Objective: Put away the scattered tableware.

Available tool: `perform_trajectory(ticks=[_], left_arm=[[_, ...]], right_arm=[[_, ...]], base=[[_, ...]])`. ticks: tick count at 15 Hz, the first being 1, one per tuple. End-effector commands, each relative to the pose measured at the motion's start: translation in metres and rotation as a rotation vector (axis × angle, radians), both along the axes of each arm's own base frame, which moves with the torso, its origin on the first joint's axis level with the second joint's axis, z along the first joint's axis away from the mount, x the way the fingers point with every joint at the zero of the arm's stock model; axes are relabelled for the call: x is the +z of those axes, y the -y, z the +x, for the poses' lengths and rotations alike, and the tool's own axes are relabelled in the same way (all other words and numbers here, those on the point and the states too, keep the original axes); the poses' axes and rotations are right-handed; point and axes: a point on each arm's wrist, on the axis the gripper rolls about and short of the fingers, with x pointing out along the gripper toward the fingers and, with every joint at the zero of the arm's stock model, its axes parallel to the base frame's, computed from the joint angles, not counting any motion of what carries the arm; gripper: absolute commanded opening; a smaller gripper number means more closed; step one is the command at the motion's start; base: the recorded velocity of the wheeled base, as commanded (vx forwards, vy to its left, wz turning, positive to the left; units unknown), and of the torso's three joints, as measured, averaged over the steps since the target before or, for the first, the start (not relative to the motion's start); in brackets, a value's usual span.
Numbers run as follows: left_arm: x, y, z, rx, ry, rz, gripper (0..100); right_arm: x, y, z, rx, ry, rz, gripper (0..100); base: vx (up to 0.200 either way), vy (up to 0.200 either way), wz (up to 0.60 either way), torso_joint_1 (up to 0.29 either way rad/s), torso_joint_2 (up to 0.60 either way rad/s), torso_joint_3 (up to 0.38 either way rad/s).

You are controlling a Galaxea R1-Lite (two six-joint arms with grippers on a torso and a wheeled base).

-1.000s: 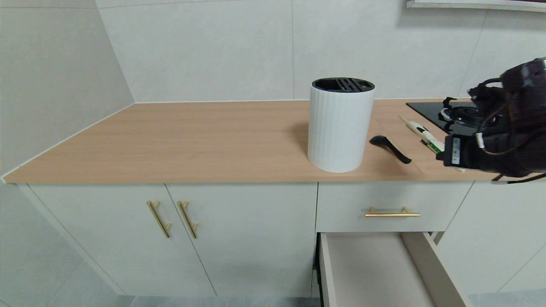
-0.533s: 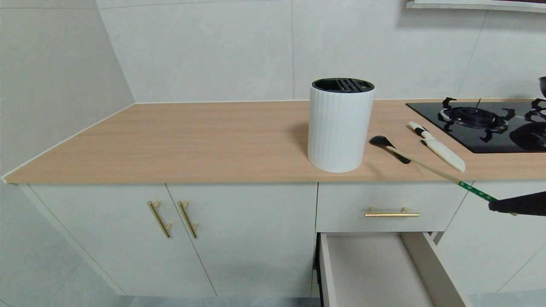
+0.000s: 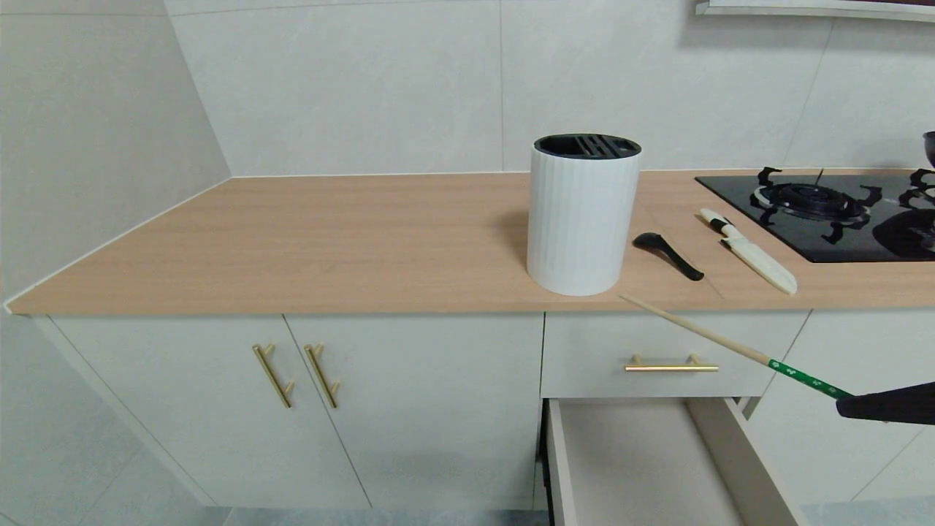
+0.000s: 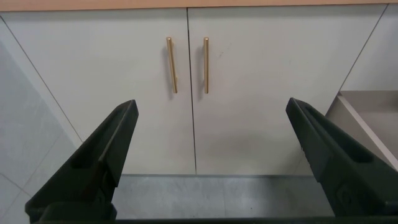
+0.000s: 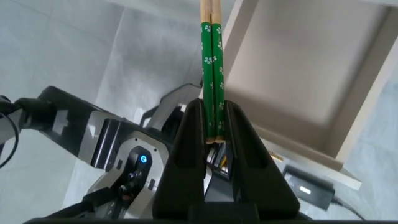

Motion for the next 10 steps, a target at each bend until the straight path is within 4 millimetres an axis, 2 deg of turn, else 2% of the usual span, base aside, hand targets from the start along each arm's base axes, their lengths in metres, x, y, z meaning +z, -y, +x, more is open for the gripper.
perform_trajectory(ticks=[1, 10], left_arm=[[0.0, 0.0, 0.0, 0.001, 0.0, 0.0, 100], [0.0, 0.0, 0.0, 0.0, 0.0, 0.0, 100]], right_arm=[[-0.01, -0.007, 0.011, 0.017, -0.056, -0.024, 0], [-0.03, -0.013, 0.025, 0.039, -0.067, -0.05, 0]], base=[[0.0, 0.0, 0.0, 0.0, 0.0, 0.0], [0.0, 0.0, 0.0, 0.0, 0.0, 0.0]])
